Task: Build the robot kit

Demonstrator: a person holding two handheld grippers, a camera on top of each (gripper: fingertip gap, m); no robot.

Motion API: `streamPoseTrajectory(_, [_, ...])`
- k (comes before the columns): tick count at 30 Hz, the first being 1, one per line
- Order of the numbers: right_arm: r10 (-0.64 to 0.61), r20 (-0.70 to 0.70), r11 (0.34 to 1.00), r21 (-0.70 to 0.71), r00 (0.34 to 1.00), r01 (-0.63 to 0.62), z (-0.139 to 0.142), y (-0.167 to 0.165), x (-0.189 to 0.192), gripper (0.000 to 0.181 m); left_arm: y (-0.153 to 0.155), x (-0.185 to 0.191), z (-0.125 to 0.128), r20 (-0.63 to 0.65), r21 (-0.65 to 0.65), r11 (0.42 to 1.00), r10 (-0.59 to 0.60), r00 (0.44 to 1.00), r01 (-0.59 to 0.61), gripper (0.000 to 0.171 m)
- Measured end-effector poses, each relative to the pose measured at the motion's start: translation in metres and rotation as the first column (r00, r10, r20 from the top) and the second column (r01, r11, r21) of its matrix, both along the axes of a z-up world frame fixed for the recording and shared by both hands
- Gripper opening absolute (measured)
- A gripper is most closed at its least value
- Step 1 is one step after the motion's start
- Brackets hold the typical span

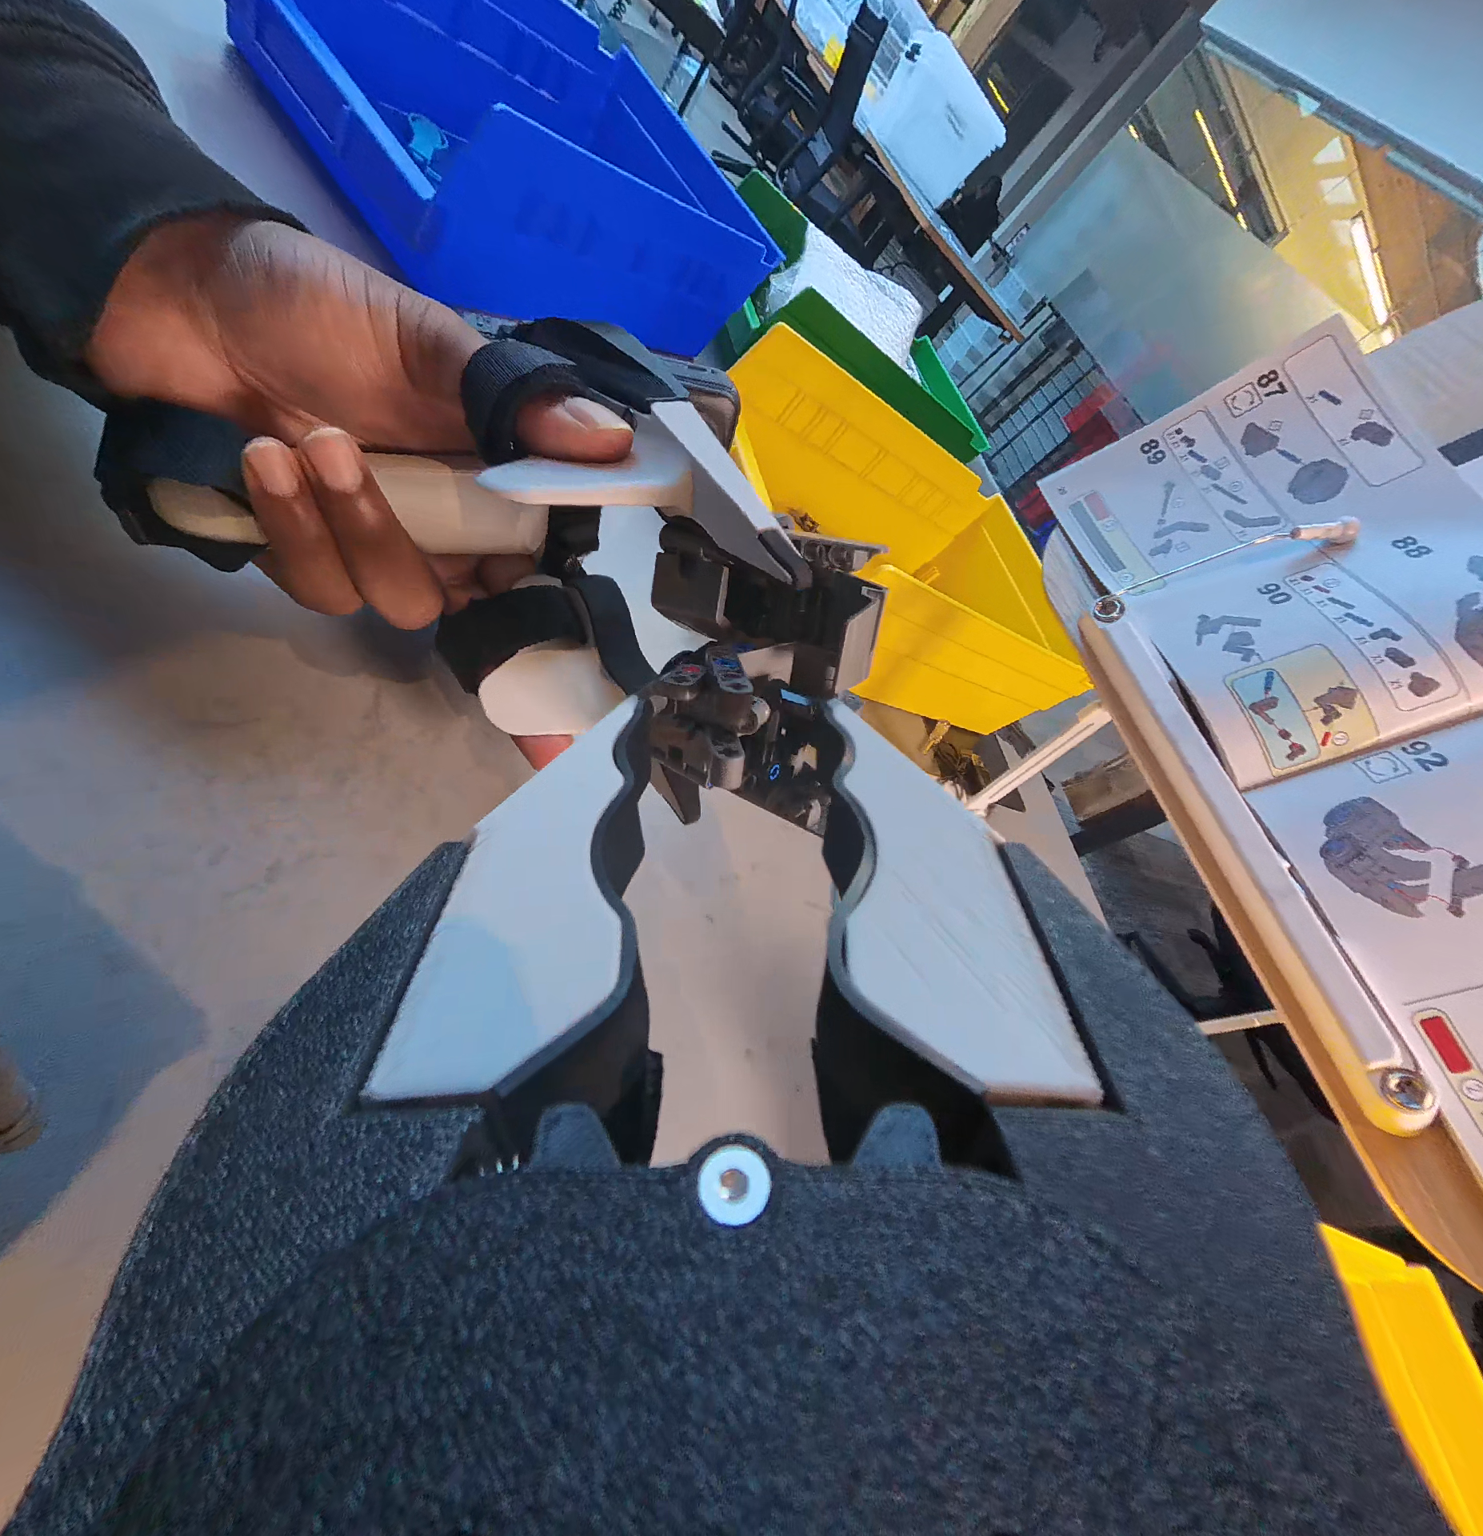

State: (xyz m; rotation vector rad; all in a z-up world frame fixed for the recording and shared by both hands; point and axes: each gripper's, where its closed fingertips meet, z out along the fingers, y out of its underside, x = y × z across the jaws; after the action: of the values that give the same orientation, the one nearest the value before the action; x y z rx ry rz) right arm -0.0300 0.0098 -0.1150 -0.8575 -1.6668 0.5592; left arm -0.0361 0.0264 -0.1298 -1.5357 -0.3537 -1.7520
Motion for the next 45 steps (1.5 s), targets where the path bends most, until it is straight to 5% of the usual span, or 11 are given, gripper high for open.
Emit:
streamPoseTrajectory(11, [0.033, 0.002, 0.998, -0.061, 0.999, -0.033, 0.008, -0.003, 0.006, 0.02, -0.006, 0.002, 0.007, -0.097, 0.116, 0.986, -0.109, 0.989, 0.12, 0.098])
streamPoseTrajectory(12, [0.051, -0.009, 0.996, -0.07, 0.999, -0.051, 0.012, -0.005, 0.008, 0.006, -0.008, 0.005, 0.009, -0.108, 0.135, 0.98, -0.134, 0.985, 0.148, 0.099])
streamPoseTrajectory(21, [0.163, -0.008, 0.978, -0.132, 0.987, -0.162, 0.029, -0.021, 0.022, 0.005, -0.031, 0.024, 0.02, -0.17, 0.233, 0.918, -0.286, 0.943, 0.321, 0.099])
streamPoseTrajectory(28, [0.102, -0.045, 0.982, -0.155, 0.994, -0.107, 0.036, -0.008, 0.022, 0.0, -0.034, 0.029, 0.015, -0.163, 0.224, 0.91, -0.319, 0.934, 0.35, 0.098])
streamPoseTrajectory(32, [0.095, -0.046, 0.982, -0.161, 0.994, -0.101, 0.037, -0.008, 0.024, 0.0, -0.028, 0.023, 0.018, -0.081, 0.207, 0.931, -0.292, 0.953, 0.302, 0.097])
streamPoseTrajectory(39, [0.072, -0.013, 0.987, -0.141, 0.997, -0.073, 0.029, -0.012, 0.014, 0.054, -0.019, 0.015, 0.016, -0.075, 0.194, 0.954, -0.216, 0.973, 0.227, 0.097])
streamPoseTrajectory(42, [0.036, -0.015, 0.999, -0.021, 0.999, -0.036, 0.022, -0.014, 0.006, 0.03, -0.025, 0.027, 0.014, -0.13, 0.203, 0.945, -0.233, 0.964, 0.256, 0.097])
streamPoseTrajectory(45, [0.072, -0.003, 0.994, -0.08, 0.997, -0.072, 0.024, -0.016, 0.01, 0.026, -0.028, 0.031, 0.013, -0.162, 0.215, 0.938, -0.242, 0.957, 0.273, 0.098])
